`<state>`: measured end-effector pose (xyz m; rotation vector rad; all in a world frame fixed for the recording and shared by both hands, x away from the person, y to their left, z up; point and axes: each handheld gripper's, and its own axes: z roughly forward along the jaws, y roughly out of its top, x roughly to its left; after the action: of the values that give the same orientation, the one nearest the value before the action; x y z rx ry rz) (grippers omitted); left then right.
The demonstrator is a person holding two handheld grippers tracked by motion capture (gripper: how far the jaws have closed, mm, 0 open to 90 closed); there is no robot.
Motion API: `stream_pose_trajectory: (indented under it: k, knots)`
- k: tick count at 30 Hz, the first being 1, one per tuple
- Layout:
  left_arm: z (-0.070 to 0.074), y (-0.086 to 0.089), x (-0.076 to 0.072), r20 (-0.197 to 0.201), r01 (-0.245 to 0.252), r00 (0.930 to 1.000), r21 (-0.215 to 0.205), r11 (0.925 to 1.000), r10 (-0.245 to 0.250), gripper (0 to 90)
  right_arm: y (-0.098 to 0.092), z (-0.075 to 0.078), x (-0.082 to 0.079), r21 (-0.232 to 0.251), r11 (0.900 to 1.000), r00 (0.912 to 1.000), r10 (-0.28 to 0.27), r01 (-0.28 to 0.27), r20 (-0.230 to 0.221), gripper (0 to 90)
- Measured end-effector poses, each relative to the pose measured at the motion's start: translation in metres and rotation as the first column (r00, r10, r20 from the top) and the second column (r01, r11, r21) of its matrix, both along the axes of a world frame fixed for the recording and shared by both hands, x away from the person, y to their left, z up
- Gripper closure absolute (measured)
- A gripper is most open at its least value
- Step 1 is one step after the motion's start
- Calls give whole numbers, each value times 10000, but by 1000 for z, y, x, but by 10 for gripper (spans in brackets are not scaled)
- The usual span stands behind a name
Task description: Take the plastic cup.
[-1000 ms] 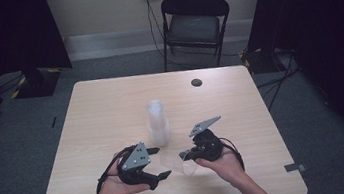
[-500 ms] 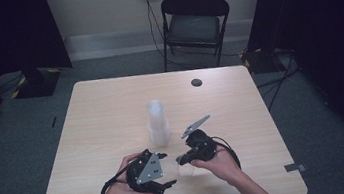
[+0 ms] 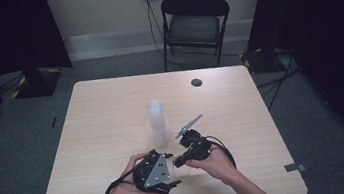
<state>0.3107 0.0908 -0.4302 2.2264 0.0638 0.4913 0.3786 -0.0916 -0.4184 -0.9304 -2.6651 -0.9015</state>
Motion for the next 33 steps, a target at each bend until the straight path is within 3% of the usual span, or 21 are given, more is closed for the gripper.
stream_pose_trajectory:
  k: [6,8,10,12,17,19,23,33]
  knots:
    - [-3,-4,-1,266,58,9996,226,9997,-64,230,3,-2,0,-103,9999,9999,41,-43,-122,900]
    - [-4,-6,-2,231,-19,9997,95,10000,17,227,4,-1,0,-142,9999,9999,60,-62,-147,900]
    - [-3,-7,-4,545,-22,9985,298,9996,6,226,5,-1,0,-126,9999,9998,41,-43,-181,900]
    - [-3,-8,-3,443,-41,9990,45,10000,39,232,6,-1,0,-113,9999,9997,10,-12,-254,900]
    - [-6,-12,-6,726,76,9973,353,9993,-102,256,8,-4,1,-231,9997,9994,-94,86,-335,900]
    - [-7,-12,-5,656,108,9978,198,9997,-121,271,8,-5,1,-254,9996,9991,-148,138,-387,900]
    - [-7,-11,-4,897,129,9959,199,9997,-146,283,6,-5,2,-158,9993,9988,-335,330,-354,900]
    - [-10,-5,-1,620,-23,9981,-379,9993,47,309,5,-5,2,86,9980,9974,-630,633,-339,797]
